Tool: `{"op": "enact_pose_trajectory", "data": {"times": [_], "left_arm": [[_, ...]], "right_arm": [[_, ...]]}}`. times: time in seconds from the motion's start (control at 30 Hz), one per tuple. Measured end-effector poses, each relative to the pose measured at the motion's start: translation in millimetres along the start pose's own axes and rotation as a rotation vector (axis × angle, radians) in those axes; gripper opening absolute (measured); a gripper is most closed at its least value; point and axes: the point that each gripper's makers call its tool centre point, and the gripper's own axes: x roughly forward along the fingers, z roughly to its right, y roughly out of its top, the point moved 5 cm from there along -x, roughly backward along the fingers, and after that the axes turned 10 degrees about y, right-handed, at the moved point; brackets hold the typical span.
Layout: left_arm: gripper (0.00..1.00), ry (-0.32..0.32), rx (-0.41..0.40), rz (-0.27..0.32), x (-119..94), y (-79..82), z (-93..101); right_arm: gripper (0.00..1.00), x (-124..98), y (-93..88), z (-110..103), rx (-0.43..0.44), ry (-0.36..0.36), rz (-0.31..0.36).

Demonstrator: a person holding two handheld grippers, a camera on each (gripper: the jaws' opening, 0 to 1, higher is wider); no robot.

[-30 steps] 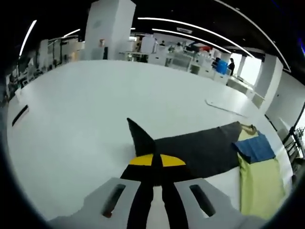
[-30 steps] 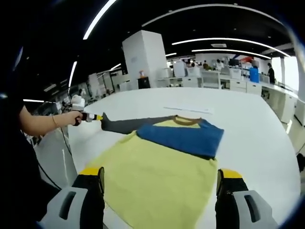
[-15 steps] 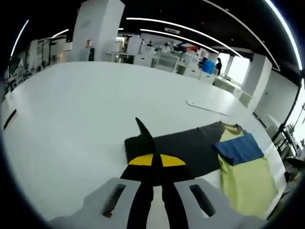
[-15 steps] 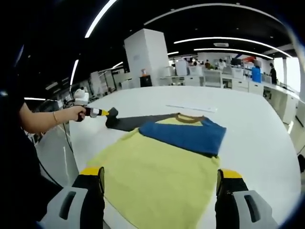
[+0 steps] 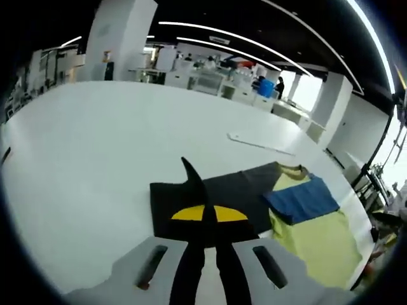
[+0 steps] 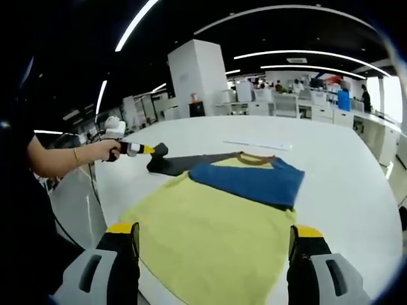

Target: Fold the garment on the visible template until the final outline fits inside the template.

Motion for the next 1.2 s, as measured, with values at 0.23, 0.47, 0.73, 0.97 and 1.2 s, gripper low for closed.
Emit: {"op": "enact_pose_trajectory", "data": {"times": [0.23, 0.47, 0.73, 0.97, 1.2], "left_arm": [[0.01, -0.032, -0.004, 0.011, 2.6, 4.4, 16.9], [0.01, -0.072, 0.000, 0.012, 4.1, 5.9, 38.2], [0.01, -0.113, -0.005, 0.019, 6.8, 10.1, 59.5], [0.01, -0.147, -0.004, 0.023, 9.2, 12.7, 77.1], [0.01, -0.181, -0.006, 0.024, 12.1, 13.7, 94.3]], "right_arm": [[0.98, 1.4, 0.3, -2.0, 0.001, 0.009, 0.006], [0.98, 3.4, -1.5, -4.2, 0.005, 0.017, 0.008], [0.98, 2.6, -3.1, -4.4, 0.009, 0.018, 0.012], [0.98, 1.2, -6.2, -4.8, 0.016, 0.014, 0.015], [0.98, 0.6, -8.1, -4.9, 0.022, 0.011, 0.018]]}}
